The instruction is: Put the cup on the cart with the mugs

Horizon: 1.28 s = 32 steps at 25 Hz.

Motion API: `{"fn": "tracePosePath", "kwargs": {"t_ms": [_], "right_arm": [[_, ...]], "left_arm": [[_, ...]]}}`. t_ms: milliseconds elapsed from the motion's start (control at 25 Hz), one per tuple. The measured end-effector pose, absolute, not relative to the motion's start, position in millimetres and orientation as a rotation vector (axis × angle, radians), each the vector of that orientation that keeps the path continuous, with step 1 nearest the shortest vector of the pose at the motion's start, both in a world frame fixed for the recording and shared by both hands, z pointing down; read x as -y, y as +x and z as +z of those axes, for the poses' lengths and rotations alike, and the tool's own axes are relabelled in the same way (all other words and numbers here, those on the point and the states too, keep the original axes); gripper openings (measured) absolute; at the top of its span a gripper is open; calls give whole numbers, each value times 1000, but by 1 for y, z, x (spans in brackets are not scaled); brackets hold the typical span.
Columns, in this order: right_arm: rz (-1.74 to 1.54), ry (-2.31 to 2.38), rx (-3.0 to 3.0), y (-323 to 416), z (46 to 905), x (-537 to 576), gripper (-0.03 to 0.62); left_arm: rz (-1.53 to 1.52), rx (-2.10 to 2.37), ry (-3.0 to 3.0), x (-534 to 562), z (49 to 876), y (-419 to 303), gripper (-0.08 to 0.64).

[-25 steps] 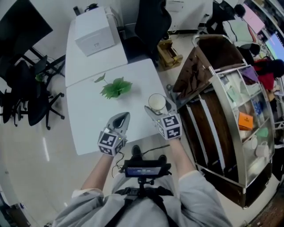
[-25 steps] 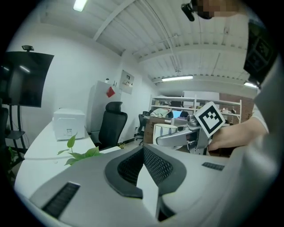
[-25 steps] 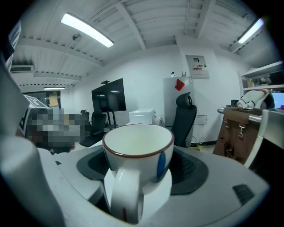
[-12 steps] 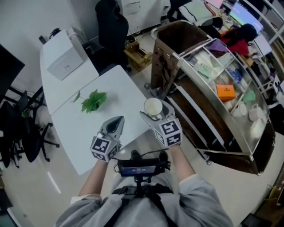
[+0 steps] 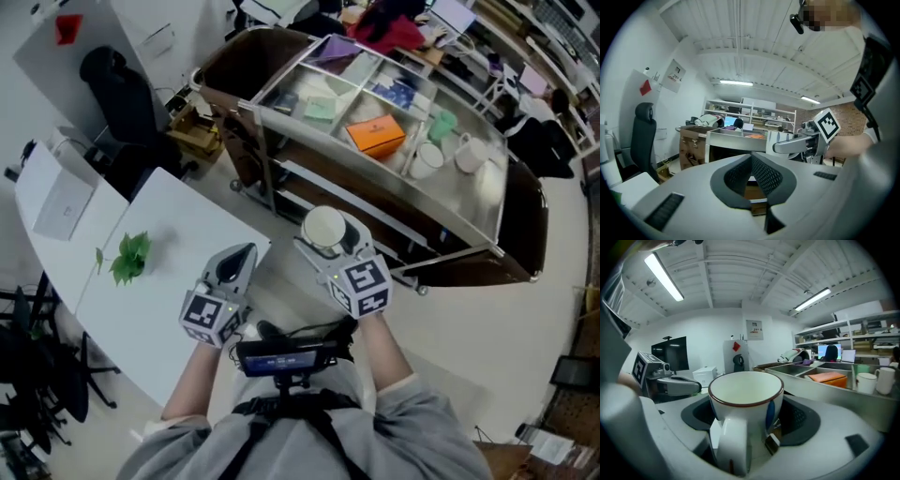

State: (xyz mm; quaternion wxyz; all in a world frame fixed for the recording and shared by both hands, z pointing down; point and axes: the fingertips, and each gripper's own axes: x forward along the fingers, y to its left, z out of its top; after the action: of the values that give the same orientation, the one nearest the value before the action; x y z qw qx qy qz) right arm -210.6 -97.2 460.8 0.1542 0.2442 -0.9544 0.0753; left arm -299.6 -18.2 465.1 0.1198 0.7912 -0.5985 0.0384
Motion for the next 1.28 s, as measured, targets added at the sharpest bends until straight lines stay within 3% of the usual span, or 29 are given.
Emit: {"fn": "tracePosePath", "kwargs": {"t_ms": [360,760,1040,1280], "right_arm": [[248,923,2710,-59,436,147,402],[148,1000,2719,62,378,213,402],[132,1028,2644,111,372,279,403],[195,1047,2572,114,398,336,403]], "left_arm": [[105,1541,2462,87,446,-149,-4],[54,1423,2617,172,399,-12,-4],[69,1344,2675,219,368,52,-4],[127,1299,2707,266,369,63,-4]]}}
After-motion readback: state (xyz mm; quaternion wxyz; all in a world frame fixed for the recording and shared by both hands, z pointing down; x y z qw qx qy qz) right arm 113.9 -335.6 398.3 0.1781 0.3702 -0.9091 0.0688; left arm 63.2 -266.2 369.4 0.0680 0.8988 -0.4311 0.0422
